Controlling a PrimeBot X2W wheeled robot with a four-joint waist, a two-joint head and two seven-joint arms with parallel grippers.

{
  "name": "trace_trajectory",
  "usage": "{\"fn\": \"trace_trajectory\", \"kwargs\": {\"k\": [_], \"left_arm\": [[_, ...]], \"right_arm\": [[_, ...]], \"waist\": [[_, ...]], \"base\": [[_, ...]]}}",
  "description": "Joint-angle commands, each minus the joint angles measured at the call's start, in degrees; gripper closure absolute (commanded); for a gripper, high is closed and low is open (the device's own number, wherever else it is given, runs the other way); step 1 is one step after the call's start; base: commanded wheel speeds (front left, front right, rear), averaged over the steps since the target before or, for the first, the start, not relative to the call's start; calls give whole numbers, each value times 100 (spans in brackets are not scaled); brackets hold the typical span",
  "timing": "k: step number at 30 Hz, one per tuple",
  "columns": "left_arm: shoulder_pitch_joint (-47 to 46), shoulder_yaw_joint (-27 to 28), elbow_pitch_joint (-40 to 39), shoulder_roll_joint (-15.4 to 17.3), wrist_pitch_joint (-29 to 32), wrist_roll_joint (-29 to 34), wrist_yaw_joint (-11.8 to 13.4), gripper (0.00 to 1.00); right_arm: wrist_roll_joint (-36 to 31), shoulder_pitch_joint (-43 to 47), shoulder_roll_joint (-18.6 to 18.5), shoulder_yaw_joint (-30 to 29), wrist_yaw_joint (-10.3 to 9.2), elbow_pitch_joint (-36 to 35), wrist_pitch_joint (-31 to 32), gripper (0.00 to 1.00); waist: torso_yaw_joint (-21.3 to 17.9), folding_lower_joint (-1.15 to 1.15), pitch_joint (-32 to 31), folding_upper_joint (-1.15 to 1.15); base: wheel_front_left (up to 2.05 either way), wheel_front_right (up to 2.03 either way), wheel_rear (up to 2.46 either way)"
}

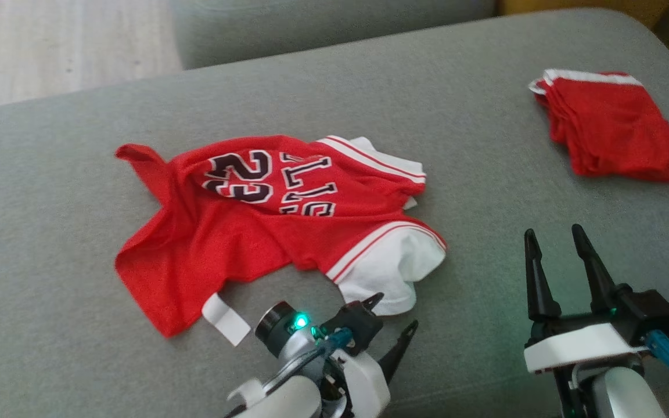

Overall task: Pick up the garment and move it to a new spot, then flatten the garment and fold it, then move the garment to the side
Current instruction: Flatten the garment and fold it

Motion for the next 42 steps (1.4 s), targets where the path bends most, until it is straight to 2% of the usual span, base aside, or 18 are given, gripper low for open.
{"fn": "trace_trajectory", "kwargs": {"k": [1, 2, 8, 9, 10, 11, 16, 22, 24, 30, 34, 37, 38, 39, 40, 41, 42], "left_arm": [[-303, 73, -59, -30, 24, -53, 64, 0], [-504, -136, 246, -30, 134, -33, 221, 0], [-857, -544, 936, -31, 303, -109, 517, 0], [-915, -606, 1020, -31, 304, -143, 566, 38], [-962, -650, 1081, -31, 290, -206, 604, 91], [-1004, -704, 1139, -31, 296, -277, 611, 100], [-1137, -765, 1120, -31, 106, -821, 665, 100], [-1349, -357, 86, -31, -611, -2058, 799, 100], [-1488, -341, -178, -31, -727, -2298, 890, 100], [-1456, -269, -822, -31, -879, -3226, 943, 100], [-1394, -604, -639, -31, -816, -3220, 1145, 100], [-1270, -1203, -108, 90, -242, -2972, 1162, 100], [-1195, -1348, 38, 146, 31, -2908, 1087, 92], [-1117, -1441, 147, 192, 255, -2813, 993, 67], [-1014, -1493, 205, 209, 428, -2745, 866, 36], [-898, -1521, 253, 220, 578, -2711, 770, 0], [-824, -1539, 281, 239, 677, -2628, 704, 0]], "right_arm": [[53, -244, -30, 149, 39, -143, -52, 0], [70, -291, -30, 178, 39, -137, -54, 0], [119, -383, -30, 234, 39, -132, -58, 0], [120, -395, -30, 242, 39, -131, -59, 0], [122, -405, -30, 245, 39, -130, -60, 0], [129, -414, -30, 245, 39, -130, -60, 0], [162, -414, -30, 223, 39, -114, -62, 0], [195, -379, -30, 159, 39, -93, -63, 0], [207, -372, -30, 153, 39, -84, -63, 0], [230, -354, -30, 157, 39, -76, -63, 0], [212, -321, -30, 126, 39, -50, -63, 0], [194, -281, -30, 90, 39, -38, -44, 0], [188, -267, -30, 70, 39, -36, -37, 0], [181, -251, -30, 45, 39, -35, -27, 0], [173, -235, -30, 19, 39, -36, -19, 0], [165, -217, -30, 2, 39, -35, -8, 0], [156, -204, -30, -2, 39, -31, 5, 0]], "waist": [[-168, 0, 144, 0], [-264, 0, 205, 0], [-409, 0, 306, 0], [-427, 0, 320, 0], [-440, 0, 330, 0], [-449, 0, 338, 0], [-440, 0, 346, 0], [-351, 0, 312, 0], [-327, 0, 291, 0], [-315, 0, 234, 0], [-326, 0, 198, 0], [-328, 0, 171, 0], [-322, 0, 164, 0], [-309, 0, 158, 0], [-288, 0, 151, 0], [-268, 0, 139, 0], [-256, 0, 126, 0]], "base": [[0, 0, 0], [0, 0, 0], [0, 0, 0], [0, 0, 0], [0, 0, 0], [0, 0, 0], [0, 0, 0], [0, 0, 0], [0, 0, 0], [0, 0, 0], [0, 0, 0], [0, 0, 0], [0, 0, 0], [0, 0, 0], [0, 0, 0], [0, 0, 0], [0, 0, 0]]}}
